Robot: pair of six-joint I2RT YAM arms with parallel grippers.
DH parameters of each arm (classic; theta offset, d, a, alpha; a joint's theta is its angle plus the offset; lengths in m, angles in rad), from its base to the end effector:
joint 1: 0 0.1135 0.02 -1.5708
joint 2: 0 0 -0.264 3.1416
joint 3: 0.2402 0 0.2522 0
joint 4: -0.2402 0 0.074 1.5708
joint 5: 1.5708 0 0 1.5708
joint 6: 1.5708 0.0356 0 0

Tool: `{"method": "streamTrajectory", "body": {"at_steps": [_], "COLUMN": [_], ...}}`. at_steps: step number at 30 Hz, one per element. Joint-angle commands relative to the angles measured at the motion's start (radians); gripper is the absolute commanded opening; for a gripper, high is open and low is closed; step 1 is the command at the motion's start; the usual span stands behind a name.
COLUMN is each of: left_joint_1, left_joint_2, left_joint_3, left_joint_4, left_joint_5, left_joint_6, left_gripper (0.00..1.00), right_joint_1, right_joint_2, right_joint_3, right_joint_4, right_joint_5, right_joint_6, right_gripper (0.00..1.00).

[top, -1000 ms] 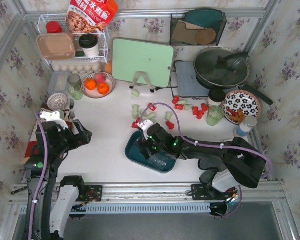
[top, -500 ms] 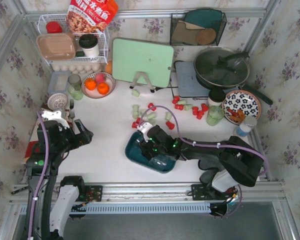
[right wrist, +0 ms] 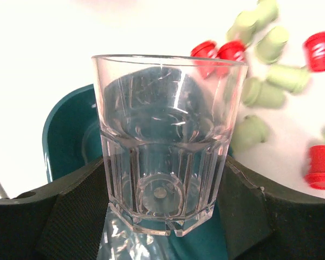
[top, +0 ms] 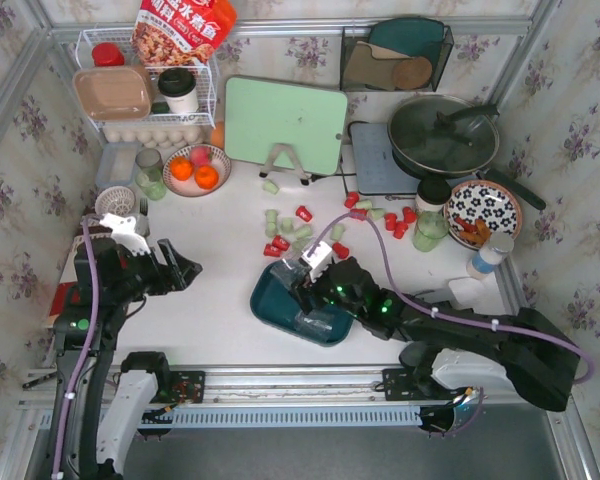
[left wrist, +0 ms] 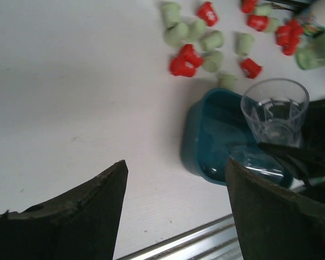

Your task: Mix the coffee capsules in the storage basket

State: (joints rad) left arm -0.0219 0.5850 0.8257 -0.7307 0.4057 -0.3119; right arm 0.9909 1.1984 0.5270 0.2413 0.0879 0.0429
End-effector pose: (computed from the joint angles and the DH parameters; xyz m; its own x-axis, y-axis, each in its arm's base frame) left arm 0.1173 -0.0166 0.3257 -0.5608 -0.2697 -0.7828 0.2061 0.8702 -0.4475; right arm 0.1410 0.2096 0.2084 -0.2621 -0.3222 -0.9097 -0.7790 0.6270 0.0024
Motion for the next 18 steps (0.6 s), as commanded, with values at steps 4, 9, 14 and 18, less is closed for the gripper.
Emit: {"method": "streamTrajectory", "body": {"at_steps": [4,9,14,18], "left_joint_1": [-0.066,-0.196,-0.473,-0.657], "left_joint_2": [-0.005,0.02,0.153,0.283], "left_joint_3": [0.033,0.047,0.074,0.157], "left_joint_4": [0.138,0.24,0.302,0.337], "left_joint_5": [0.17,0.087,-0.138,-0.286], "left_joint_6": [-0.03,-0.078,-0.072,-0.025], "left_gripper": [0.7,0.68,0.68,0.68], "right_joint_1": [0.0,0.0,0.0,0.0], "right_joint_2": [-0.167,-0.233,-0.322,-0.369], "right_joint_3": [-0.129,-0.228,-0.311,-0.352], "right_joint_4": [0.349,0.472,0.533,0.572], "right_joint_5": [0.162,0.162,0.154,0.142], "right_joint_6": [-0.1,-0.138,-0.173,-0.199], "right_gripper": [0.0,0.0,0.0,0.0]}}
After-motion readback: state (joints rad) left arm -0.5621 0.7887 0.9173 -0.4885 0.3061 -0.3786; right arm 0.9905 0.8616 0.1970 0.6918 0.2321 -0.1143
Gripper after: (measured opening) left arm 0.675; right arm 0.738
